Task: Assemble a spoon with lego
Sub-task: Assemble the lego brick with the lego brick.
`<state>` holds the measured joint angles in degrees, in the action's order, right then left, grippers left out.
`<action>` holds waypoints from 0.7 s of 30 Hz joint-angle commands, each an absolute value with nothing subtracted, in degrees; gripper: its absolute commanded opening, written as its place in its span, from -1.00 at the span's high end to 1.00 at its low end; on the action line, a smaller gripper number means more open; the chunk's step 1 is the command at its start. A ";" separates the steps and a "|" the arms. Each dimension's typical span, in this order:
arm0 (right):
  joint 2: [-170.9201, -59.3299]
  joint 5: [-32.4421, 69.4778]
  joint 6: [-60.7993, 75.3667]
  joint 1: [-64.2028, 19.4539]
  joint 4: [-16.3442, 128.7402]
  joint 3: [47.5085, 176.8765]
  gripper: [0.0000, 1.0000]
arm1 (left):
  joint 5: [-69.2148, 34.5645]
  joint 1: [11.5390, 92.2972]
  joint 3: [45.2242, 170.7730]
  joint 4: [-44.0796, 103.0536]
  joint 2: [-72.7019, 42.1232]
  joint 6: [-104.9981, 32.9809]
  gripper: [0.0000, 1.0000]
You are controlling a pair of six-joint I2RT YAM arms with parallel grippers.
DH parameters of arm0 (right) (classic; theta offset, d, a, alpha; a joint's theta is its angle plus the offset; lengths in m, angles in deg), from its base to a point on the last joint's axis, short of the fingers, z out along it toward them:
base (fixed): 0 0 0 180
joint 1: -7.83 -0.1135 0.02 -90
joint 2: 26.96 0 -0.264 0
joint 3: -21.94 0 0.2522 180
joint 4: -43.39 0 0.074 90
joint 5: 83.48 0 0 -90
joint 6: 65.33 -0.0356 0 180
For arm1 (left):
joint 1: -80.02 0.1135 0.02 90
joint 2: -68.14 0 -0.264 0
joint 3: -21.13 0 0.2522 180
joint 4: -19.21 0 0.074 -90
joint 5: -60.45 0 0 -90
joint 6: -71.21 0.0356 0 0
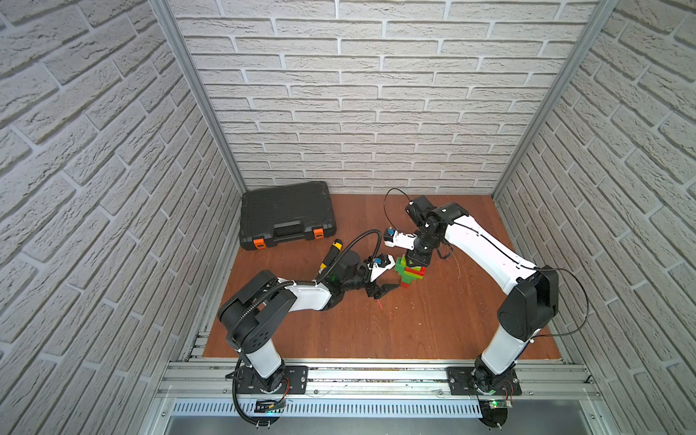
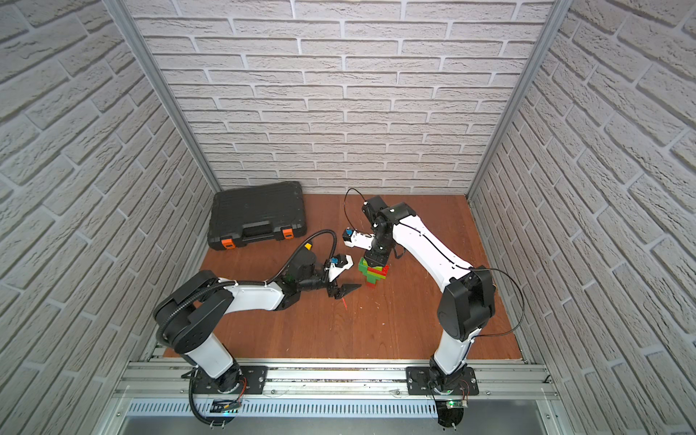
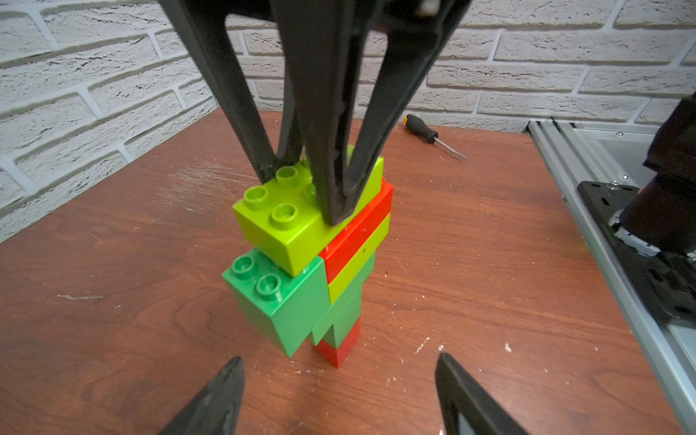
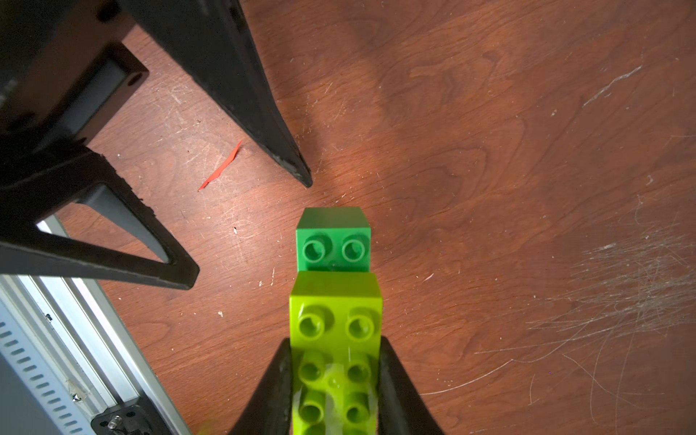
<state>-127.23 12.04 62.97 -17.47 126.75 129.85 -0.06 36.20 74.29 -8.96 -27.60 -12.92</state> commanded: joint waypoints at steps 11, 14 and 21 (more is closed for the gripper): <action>-128.34 8.73 62.47 -17.84 127.63 124.30 0.83 | 1.24 35.90 74.61 -11.75 -28.38 -12.53 -0.58; -129.12 6.95 62.33 -17.87 128.27 122.53 0.84 | 1.21 35.89 74.48 -11.38 -28.06 -12.46 -0.57; -130.47 7.83 61.68 -17.61 129.57 121.44 0.84 | 1.30 35.90 74.56 -10.55 -27.50 -12.12 -0.57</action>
<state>-125.63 10.64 62.58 -17.56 124.04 126.00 0.31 36.20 74.29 -8.88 -27.60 -12.90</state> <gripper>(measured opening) 0.333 0.788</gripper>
